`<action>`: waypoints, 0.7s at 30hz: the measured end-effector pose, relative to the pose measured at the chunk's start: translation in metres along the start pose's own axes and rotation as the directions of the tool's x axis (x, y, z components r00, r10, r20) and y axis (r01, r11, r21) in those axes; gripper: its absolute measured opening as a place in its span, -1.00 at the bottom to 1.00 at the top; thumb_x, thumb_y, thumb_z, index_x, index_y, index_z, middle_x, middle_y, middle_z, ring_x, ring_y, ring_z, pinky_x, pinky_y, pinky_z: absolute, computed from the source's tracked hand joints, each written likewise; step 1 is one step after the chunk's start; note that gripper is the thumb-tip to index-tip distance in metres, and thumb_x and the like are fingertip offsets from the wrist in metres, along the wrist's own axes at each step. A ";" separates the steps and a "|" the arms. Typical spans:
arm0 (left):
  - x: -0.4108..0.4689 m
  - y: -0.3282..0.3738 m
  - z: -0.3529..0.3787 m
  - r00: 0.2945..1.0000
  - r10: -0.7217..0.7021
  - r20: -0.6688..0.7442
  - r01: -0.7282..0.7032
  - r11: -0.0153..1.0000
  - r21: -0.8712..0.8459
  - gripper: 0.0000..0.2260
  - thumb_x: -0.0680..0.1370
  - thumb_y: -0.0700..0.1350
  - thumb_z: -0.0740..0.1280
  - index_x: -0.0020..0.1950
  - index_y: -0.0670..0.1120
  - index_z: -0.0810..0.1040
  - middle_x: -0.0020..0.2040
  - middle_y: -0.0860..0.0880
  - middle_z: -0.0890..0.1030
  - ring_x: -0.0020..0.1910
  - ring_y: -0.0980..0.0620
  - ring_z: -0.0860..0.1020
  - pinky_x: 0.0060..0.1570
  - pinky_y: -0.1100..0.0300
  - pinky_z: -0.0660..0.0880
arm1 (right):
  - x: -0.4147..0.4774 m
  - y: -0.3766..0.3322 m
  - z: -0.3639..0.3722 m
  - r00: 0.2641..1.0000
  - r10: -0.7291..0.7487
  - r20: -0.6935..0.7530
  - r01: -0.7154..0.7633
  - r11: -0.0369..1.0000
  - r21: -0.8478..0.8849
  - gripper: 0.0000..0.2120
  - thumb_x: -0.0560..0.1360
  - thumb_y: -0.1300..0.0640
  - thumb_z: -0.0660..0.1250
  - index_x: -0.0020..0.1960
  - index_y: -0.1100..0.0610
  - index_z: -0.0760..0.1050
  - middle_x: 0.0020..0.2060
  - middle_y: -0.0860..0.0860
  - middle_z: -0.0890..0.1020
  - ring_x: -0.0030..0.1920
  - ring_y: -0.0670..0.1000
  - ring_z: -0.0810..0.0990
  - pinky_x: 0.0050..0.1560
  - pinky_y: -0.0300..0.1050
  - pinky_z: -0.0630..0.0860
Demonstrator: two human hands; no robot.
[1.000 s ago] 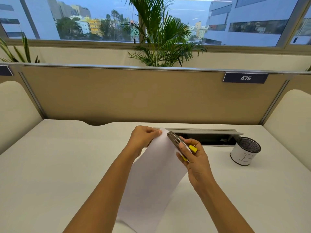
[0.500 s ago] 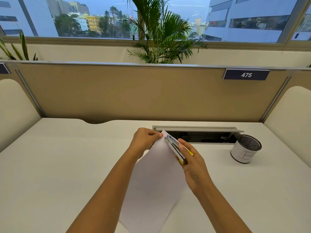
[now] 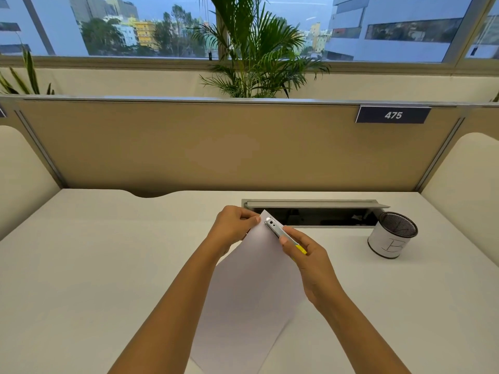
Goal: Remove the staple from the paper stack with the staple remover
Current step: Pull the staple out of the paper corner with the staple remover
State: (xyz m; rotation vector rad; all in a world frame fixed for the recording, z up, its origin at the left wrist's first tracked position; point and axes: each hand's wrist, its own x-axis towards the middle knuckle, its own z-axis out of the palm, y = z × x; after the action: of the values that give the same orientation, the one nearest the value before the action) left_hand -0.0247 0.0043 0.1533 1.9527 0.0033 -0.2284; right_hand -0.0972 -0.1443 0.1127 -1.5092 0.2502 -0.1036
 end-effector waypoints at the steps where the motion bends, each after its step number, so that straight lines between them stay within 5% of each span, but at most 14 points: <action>1: 0.000 0.000 0.000 1.000 0.006 -0.003 -0.006 1.000 0.003 -0.82 0.53 -0.16 0.31 0.07 -0.17 0.63 0.03 -0.12 0.64 -0.07 -0.06 0.60 -0.08 0.10 0.55 | 0.000 -0.001 0.000 1.000 -0.009 0.001 0.009 0.999 -0.048 -0.65 0.49 0.06 0.31 0.26 0.00 0.46 0.14 -0.04 0.53 0.10 -0.02 0.51 -0.02 -0.21 0.48; 6: -0.002 0.004 0.001 0.999 0.033 -0.013 -0.032 0.999 0.021 -0.79 0.53 -0.14 0.31 0.11 -0.18 0.61 0.07 -0.11 0.63 0.00 -0.07 0.59 -0.03 0.09 0.54 | -0.002 -0.003 0.003 0.998 -0.014 0.057 0.022 0.991 -0.133 -0.65 0.50 0.08 0.30 0.27 -0.04 0.36 0.03 -0.16 0.50 -0.03 -0.03 0.61 -0.17 -0.29 0.59; 9: -0.002 0.007 0.002 0.999 0.042 -0.020 -0.041 0.998 0.040 -0.80 0.53 -0.14 0.32 0.10 -0.17 0.62 0.09 -0.10 0.63 0.03 -0.07 0.58 0.01 0.08 0.55 | -0.002 -0.003 0.002 0.999 -0.042 -0.002 0.040 0.964 -0.264 -0.57 0.47 0.09 0.35 0.30 -0.01 0.33 0.14 -0.09 0.42 0.11 0.02 0.52 0.07 -0.12 0.52; 16: -0.007 0.009 0.004 0.999 0.047 -0.027 -0.046 0.999 0.020 -0.81 0.52 -0.13 0.33 0.08 -0.15 0.63 0.04 -0.08 0.64 -0.06 -0.03 0.60 -0.08 0.14 0.53 | -0.007 -0.010 0.005 0.920 -0.380 -0.100 0.250 0.762 -0.597 -0.60 0.42 0.18 0.42 0.21 0.00 0.43 0.17 -0.01 0.49 0.04 -0.07 0.48 0.06 -0.18 0.51; 21: -0.009 0.008 0.006 0.999 0.038 -0.036 -0.038 0.999 -0.002 -0.82 0.51 -0.14 0.34 0.06 -0.16 0.64 -0.04 -0.06 0.63 -0.12 0.00 0.59 -0.12 0.17 0.52 | -0.008 -0.008 0.007 0.854 -0.508 -0.110 0.265 0.607 -0.750 -0.64 0.44 0.13 0.40 0.21 0.00 0.46 0.07 -0.03 0.60 0.00 -0.06 0.53 -0.03 -0.20 0.51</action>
State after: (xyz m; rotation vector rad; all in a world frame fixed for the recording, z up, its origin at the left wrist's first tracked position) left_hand -0.0333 -0.0034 0.1598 1.9524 -0.0099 -0.1675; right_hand -0.1025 -0.1361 0.1219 -2.3318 0.2134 -0.6840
